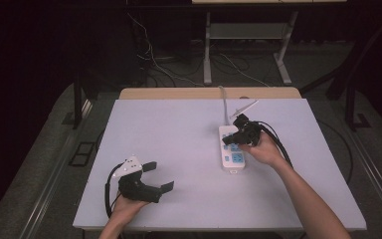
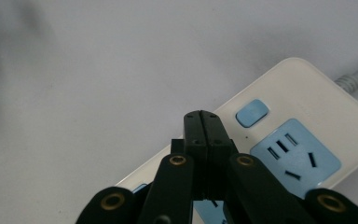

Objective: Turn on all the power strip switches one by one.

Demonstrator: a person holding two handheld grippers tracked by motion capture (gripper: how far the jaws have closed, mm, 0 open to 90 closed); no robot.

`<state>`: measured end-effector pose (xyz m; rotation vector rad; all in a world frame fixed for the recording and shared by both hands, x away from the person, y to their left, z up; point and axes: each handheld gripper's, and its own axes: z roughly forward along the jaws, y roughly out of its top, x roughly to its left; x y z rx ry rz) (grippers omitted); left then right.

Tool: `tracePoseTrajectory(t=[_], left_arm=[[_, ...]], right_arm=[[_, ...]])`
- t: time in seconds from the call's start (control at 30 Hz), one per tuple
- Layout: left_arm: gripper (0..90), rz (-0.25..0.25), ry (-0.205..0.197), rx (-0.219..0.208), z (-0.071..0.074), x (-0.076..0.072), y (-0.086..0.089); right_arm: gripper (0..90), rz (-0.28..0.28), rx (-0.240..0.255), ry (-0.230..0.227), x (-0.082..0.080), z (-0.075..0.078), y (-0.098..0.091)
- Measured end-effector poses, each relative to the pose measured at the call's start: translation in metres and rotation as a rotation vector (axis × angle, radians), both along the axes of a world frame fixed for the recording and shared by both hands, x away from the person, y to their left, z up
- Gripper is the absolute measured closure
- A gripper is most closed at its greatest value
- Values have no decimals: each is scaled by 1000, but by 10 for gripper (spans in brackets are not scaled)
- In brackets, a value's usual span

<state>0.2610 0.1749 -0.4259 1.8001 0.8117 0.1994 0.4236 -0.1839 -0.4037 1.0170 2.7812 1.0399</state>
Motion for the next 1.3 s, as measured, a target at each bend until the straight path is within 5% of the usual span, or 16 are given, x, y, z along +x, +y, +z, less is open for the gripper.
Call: tracePoseTrajectory(t=[0.7,1.3], left_arm=[[0,2,0,-3,0,1,1],[0,-3,2,-4,-1,1,1]], right_arm=[[900,-9,19,-30,14,33,-11],[900,-8,8,-22,36,34,-4]])
